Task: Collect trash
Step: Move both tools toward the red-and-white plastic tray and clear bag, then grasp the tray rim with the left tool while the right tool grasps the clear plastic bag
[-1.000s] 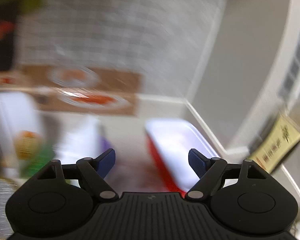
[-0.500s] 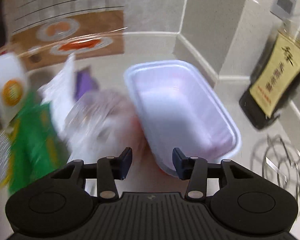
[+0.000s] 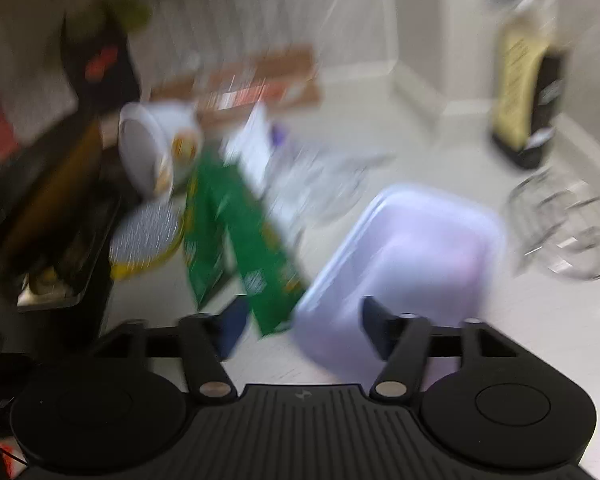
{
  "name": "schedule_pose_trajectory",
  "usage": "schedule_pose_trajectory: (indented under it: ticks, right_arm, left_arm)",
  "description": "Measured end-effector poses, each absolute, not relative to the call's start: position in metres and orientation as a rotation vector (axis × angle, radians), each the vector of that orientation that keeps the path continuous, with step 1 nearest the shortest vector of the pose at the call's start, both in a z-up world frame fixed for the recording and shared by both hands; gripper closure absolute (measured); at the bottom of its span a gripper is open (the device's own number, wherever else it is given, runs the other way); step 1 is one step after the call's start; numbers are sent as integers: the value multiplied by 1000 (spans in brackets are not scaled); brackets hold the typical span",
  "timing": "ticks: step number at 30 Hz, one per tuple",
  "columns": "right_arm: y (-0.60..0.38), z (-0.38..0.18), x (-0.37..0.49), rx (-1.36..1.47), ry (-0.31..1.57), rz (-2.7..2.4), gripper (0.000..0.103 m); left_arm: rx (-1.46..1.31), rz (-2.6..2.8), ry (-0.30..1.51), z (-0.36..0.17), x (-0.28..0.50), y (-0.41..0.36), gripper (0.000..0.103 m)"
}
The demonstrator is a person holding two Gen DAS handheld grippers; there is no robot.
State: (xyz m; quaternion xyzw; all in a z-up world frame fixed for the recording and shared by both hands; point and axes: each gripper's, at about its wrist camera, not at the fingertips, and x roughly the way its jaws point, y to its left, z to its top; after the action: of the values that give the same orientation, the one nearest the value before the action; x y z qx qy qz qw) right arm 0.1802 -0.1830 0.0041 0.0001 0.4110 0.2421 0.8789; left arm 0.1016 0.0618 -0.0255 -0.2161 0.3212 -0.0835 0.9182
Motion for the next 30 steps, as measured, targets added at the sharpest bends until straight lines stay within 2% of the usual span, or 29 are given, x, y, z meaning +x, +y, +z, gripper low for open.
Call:
schedule_pose_trajectory:
  ticks: [2, 6, 11, 16, 21, 24, 30]
  right_arm:
    - [-205, 20, 169, -5, 755, 418, 17]
    - [-240, 25, 147, -52, 666, 254, 17]
    - [-274, 7, 120, 4, 691, 184, 17]
    - [-288, -22, 103, 33, 753, 155, 17]
    - [-290, -36, 94, -8, 782, 115, 17]
    - [-288, -38, 91, -58, 767, 80, 17]
    - [-278, -31, 105, -145, 717, 22, 17]
  left_arm:
    - [-431, -192, 640, -20, 120, 53, 88]
    - [-352, -249, 614, -11, 166, 21, 88]
    - [-115, -198, 646, -29, 221, -25, 84]
    - [-112, -197, 772, -60, 254, -42, 82]
    - [-100, -200, 848, -84, 264, -47, 82]
    - [-141, -216, 888, -85, 257, -43, 88]
    - [-237, -214, 844, -70, 190, -6, 91]
